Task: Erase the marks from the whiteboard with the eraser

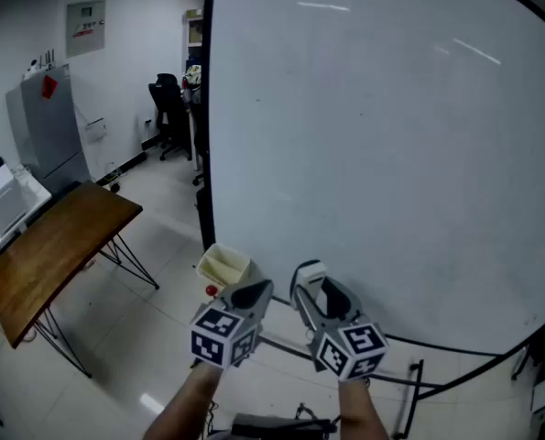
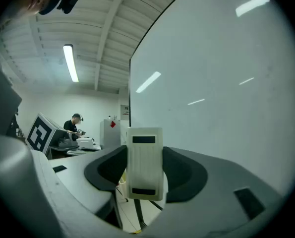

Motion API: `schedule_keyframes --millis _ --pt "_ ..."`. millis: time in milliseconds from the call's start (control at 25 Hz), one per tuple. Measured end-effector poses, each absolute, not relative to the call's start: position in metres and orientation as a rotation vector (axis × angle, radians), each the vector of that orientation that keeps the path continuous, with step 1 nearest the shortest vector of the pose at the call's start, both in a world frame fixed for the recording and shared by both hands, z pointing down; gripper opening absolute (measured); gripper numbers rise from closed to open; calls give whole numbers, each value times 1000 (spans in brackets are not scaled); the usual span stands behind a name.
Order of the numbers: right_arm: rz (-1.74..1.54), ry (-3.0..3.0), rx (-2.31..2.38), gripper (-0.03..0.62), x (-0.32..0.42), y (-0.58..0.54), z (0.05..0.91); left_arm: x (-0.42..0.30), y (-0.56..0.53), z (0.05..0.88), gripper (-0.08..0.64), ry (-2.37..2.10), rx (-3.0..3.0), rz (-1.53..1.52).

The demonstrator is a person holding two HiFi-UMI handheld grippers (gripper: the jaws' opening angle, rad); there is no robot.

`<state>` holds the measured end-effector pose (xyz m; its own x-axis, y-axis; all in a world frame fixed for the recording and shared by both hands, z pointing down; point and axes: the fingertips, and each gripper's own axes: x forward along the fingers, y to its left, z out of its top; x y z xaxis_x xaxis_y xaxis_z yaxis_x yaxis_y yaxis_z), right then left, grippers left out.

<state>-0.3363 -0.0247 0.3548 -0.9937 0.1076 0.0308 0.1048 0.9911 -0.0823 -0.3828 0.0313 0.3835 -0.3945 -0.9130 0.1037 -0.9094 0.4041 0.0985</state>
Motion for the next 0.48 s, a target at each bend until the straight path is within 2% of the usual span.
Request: schedule_keyframes --millis 240,480 --pt "139 -3096 58 232 -294 -79 362 -346 -29 386 -6 -2391 1818 -16" --pt "158 -3080 394 232 -218 -138 367 -275 -101 394 -6 -2159 2071 19"
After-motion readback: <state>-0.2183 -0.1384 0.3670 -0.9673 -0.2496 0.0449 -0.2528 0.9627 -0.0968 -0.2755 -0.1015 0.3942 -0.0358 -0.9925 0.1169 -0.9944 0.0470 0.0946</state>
